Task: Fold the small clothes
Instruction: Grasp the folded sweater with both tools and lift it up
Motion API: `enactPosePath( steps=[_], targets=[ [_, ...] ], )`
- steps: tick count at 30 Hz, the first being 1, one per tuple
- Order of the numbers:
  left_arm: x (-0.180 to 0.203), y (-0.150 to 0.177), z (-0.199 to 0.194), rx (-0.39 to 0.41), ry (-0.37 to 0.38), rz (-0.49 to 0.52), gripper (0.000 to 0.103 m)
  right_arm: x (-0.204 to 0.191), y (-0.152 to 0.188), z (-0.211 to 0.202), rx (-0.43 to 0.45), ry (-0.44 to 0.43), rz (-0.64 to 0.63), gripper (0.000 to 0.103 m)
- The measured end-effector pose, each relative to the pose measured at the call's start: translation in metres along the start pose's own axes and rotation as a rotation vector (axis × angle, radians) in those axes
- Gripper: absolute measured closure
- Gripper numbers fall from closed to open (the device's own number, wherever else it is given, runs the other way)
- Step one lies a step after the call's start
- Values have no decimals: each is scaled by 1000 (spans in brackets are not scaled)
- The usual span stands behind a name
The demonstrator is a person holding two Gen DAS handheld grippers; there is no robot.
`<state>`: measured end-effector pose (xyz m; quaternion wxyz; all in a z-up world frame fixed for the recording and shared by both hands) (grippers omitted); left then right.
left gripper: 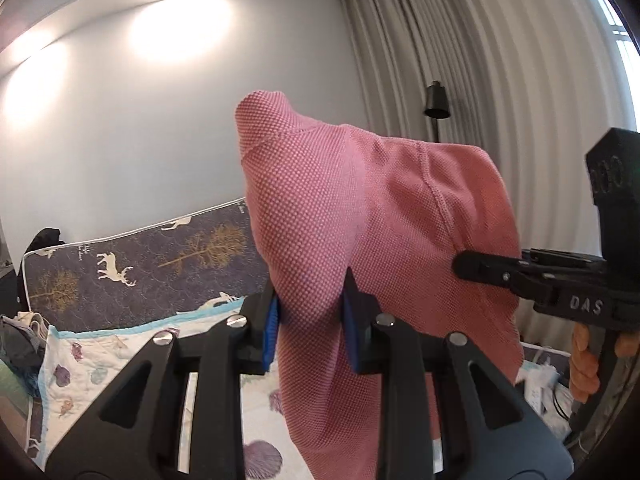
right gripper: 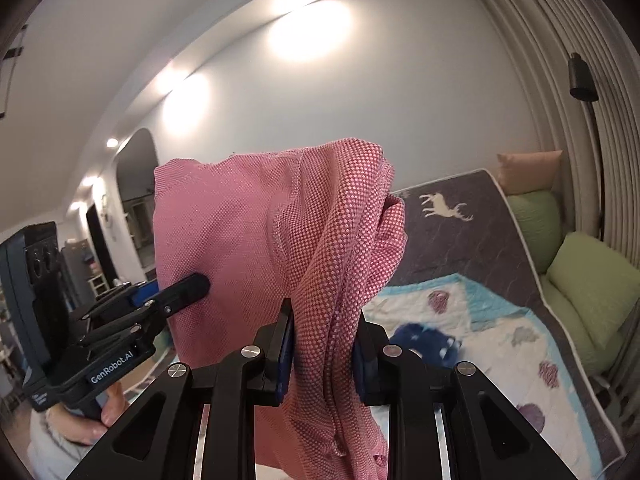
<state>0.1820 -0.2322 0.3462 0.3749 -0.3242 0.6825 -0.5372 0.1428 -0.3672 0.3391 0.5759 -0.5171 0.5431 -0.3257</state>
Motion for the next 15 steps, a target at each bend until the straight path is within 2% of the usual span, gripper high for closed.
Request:
enactPosePath(
  steps=[4,7,11,15],
  targets=[
    [-12,-6,61,-48,-8,-47,74,21,-16,45,-7,19,8,79],
    [-16,6,111,-85,-13,-57,74,51,-14,89,-34,44,40,79],
    [-32,46,186,-151,-37,-89,74,88,7,146,-68,44,104,79],
    [-45,111,261,-243,-50,-113,74,126,56,211,-120,52,152,79]
  ],
)
Point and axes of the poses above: each gripper's, at about its wrist camera, not at the fingertips, and z roughly the way its jaws point, x to its right, y to its underside, the point moved 9 cm from there along z, roughly the way its jaws point, and after that the axes turned 6 degrees about x, right-handed, at the moved point
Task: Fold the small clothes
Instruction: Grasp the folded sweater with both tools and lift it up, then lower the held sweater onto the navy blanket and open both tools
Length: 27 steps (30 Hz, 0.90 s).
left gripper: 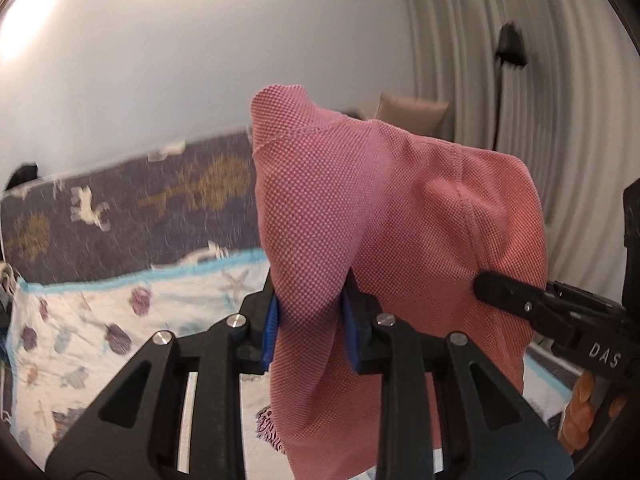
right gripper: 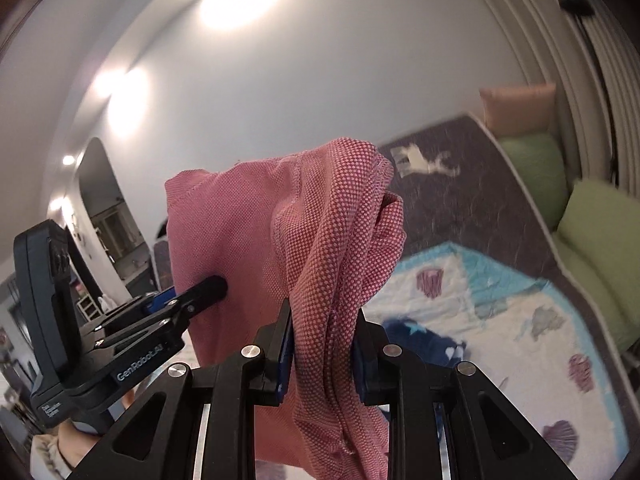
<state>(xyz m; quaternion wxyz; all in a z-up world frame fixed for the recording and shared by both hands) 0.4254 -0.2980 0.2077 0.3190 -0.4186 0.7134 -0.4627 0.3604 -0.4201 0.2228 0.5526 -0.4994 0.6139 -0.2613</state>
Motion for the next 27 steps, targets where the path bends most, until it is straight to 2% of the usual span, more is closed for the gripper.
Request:
enactPosePath(
  steps=[4,7,9,11,12,13,14,15,17,21,25,27],
  targets=[
    [-15,54,99,-120,1,-10,72,56,45,84,-99,53,52,79],
    [-24,107,170,-225,-25,12,72,101,90,143,-178,113,71,78],
    [-33,153,214,-293,-113,77,73,137,122,182,-240,195,77,76],
    [-44,192,239,-352,-187,150,73,172,149,209,-278,298,73,71],
    [-47,199,241,-327,-190,152,73,189,163,217,-292,330,86,66],
    [-49,200,239,-296,-183,136,73,196,167,219,-283,316,115,64],
    [-52,201,238,-272,-163,106,73,202,171,217,-266,282,169,54],
    [-54,202,239,-274,-144,83,72,208,174,214,-251,258,223,47],
    [-56,201,235,-284,-143,84,68,210,178,209,-254,235,255,43],
    [-59,192,214,-277,-197,154,66,207,170,181,-258,283,250,42],
    [-61,191,169,-276,-157,166,63,173,147,135,-241,338,99,40],
    [-55,191,133,-266,-130,163,52,151,145,113,-245,318,43,40]
  ],
)
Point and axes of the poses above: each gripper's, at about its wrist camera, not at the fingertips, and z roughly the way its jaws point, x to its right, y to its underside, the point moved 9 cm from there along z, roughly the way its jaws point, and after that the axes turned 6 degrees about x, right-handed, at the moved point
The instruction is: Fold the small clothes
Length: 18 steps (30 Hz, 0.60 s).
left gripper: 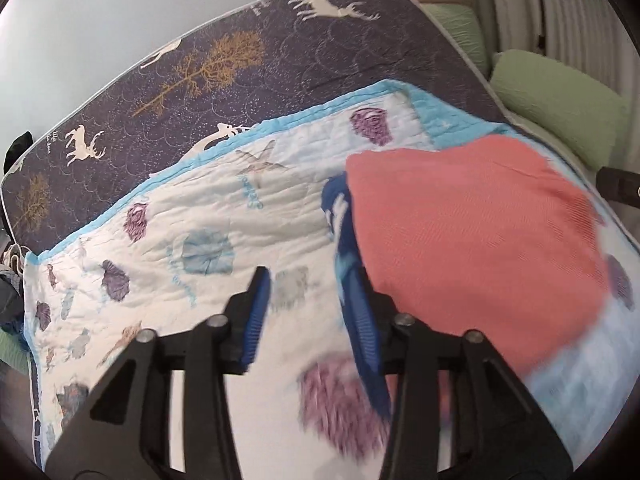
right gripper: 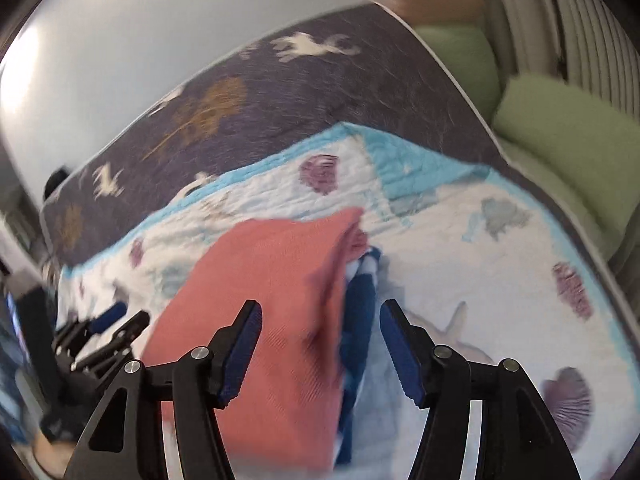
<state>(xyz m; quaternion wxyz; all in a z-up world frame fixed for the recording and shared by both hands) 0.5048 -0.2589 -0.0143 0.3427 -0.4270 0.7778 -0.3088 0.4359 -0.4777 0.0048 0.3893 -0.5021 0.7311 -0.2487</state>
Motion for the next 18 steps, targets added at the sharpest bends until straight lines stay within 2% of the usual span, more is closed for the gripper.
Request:
enactPosePath(
  steps=[4,6,9,14,18],
  targets=[
    [5,12,-78,74,36,-4,38,-39,22,-77,47,-16,-119,38],
    [7,21,-121,109,72,-52,31,-58,42,-120,95,-5,-176,32],
    [11,42,-179,135,135,-100,29,-76,69,-169,158,31,-236,29],
    [1,76,-265,222,78,-120,20,-93,120,-245,259,71,-275,23],
    [-7,106,-308,240,68,-153,18,-106,148,-289,314,109,-293,19]
  ],
)
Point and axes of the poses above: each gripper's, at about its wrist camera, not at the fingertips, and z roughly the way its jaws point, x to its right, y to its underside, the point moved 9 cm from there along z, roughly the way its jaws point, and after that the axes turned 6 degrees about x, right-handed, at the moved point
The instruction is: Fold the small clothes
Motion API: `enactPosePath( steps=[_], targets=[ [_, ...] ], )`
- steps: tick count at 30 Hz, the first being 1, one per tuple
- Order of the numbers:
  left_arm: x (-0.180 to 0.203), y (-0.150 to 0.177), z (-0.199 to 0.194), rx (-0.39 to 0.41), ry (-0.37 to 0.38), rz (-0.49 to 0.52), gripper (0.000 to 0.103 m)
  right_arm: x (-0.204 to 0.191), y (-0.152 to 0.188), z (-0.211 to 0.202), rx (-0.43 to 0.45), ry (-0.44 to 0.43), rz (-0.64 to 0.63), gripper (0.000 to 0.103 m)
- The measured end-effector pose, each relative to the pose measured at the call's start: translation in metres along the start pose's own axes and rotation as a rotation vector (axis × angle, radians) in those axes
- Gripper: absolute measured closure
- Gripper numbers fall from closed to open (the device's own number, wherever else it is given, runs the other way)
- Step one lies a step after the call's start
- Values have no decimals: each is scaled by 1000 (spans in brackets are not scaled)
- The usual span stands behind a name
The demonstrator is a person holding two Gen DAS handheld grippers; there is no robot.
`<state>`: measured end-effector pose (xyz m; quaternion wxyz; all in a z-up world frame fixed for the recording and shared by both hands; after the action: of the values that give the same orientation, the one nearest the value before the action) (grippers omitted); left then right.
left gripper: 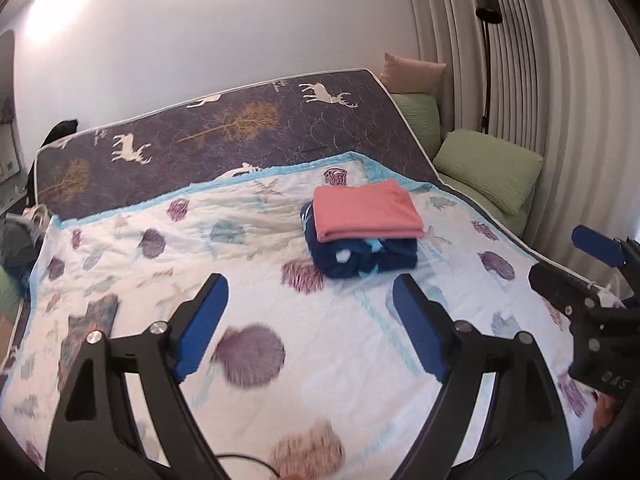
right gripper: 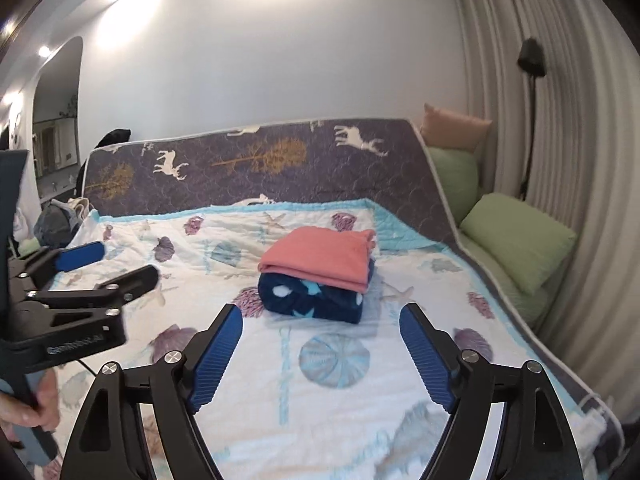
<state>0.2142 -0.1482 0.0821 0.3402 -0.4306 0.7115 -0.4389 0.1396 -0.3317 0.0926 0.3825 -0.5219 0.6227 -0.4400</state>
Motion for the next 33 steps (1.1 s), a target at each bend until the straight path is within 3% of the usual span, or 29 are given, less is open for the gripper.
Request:
enactPosePath(
  steps=[6,9,21,33],
  targets=[
    [-7,32,-52,19,-39,20,17,-6,21,-38,-31,47,43,18],
    [-14,46,-66,16,-57,15,8,-10,30,-51,-50,46,78,18],
    [-33,80,-82,-39,-97,-43,8,-43,47,-67,-77,18,46,17],
    [-36,84,-91,-25,-100,-49,8,-53,54,-72,-82,18,36,17]
  ],
)
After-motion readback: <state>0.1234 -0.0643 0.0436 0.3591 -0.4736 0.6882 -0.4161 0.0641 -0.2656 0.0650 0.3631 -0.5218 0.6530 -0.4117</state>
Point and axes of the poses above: each gripper's, at about its wrist camera, not at the fingertips, and z roughly the way its jaws point, x to its right, y to its underside, the point moved 9 cm from there along z, roughly the way its jaws point, and after that the axes turned 6 degrees about x, right-handed, at the moved point
